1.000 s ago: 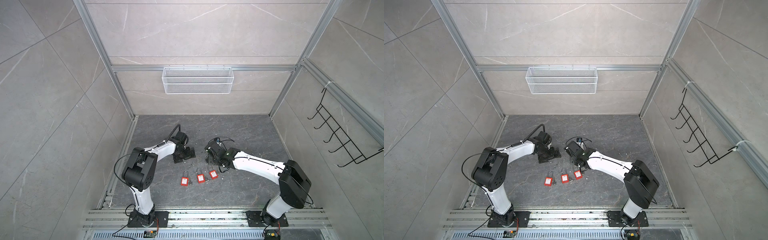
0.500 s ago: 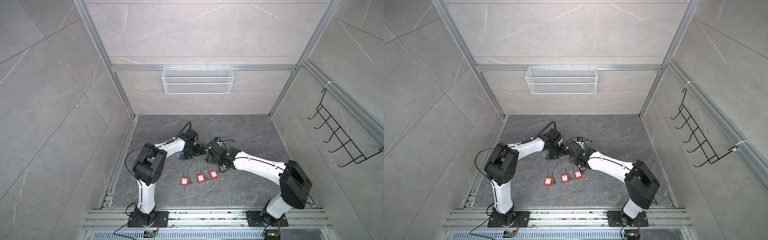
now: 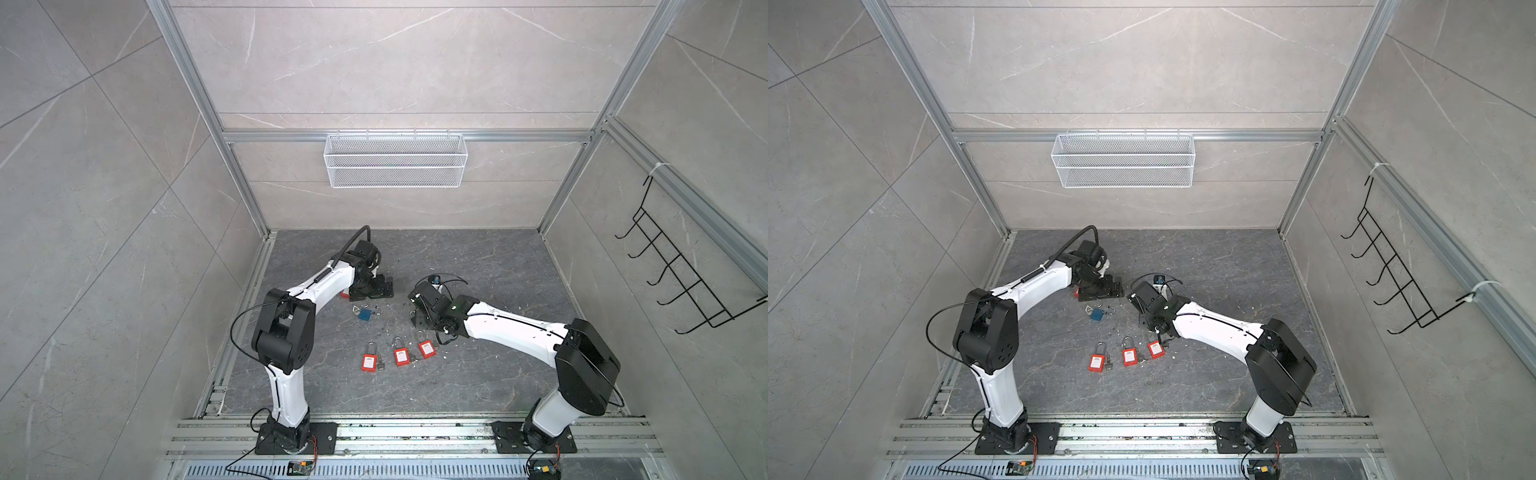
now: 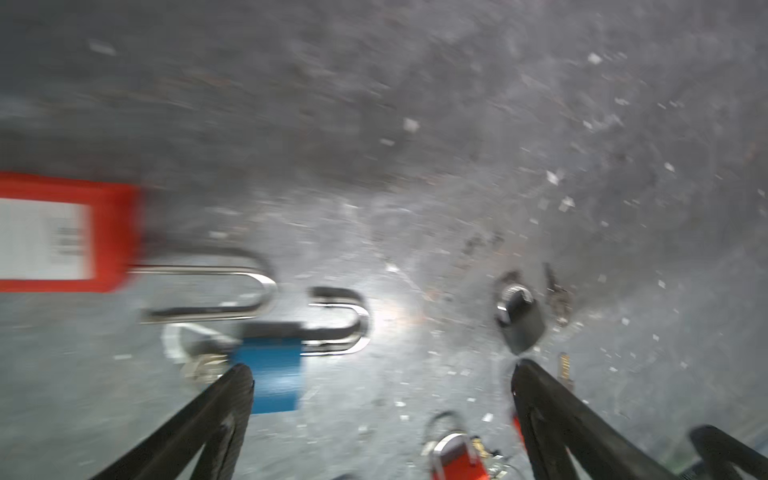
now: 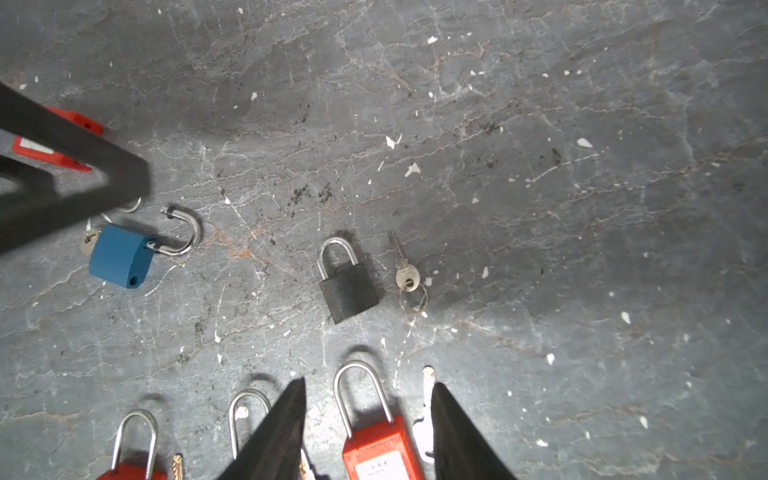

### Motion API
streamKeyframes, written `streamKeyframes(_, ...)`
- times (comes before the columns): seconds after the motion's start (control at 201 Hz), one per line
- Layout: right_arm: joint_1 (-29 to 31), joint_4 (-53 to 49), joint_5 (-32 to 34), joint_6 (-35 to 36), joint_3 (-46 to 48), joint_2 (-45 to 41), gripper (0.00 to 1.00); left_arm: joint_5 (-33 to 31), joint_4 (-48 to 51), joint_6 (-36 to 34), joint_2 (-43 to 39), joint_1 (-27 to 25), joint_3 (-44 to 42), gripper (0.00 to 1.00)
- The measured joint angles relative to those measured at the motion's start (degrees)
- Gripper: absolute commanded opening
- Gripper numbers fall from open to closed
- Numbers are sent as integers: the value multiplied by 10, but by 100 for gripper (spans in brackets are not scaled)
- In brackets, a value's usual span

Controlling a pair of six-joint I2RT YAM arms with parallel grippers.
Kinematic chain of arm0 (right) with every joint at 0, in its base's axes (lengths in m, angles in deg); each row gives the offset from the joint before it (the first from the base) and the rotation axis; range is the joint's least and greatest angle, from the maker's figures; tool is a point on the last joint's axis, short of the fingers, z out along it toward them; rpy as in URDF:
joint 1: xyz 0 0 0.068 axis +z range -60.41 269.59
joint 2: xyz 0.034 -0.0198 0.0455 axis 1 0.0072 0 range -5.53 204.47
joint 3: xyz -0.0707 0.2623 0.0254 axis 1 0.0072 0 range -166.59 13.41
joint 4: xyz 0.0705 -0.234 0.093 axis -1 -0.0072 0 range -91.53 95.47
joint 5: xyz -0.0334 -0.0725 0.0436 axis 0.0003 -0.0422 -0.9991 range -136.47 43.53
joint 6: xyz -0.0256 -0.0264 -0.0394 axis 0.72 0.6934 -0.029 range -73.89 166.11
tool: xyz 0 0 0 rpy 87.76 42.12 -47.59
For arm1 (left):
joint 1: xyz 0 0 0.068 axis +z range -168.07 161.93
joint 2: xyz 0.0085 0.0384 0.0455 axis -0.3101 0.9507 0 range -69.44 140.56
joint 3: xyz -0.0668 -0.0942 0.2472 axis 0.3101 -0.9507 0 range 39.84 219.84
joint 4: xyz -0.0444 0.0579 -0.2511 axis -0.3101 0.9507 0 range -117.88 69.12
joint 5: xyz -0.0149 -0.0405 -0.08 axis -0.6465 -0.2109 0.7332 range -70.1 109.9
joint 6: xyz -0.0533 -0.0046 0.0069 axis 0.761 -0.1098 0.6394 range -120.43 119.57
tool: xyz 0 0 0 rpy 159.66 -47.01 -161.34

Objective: Lock with the key

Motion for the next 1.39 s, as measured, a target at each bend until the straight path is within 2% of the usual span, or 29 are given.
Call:
streamKeyframes(0.115,0,-4,-6,0,-7,5,50,-8,13,-18,9,21,1,99)
streamKeyframes(0.373,1,-7,-14,0,-17,16,50,-6,13,-32,33,20,-3,100)
streamKeyframes(0.826,3,-7,-19,0,-19,19,50,11,-38,-26,19,17,-84,99)
streamKeyframes(1.016,3,-6,-20,0,-19,19,51,24,-55,-12,-9,7,-123,99)
streamKeyframes(1.389,3,-6,-23,1,-19,19,51,52,-70,20,-31,-31,-149,99)
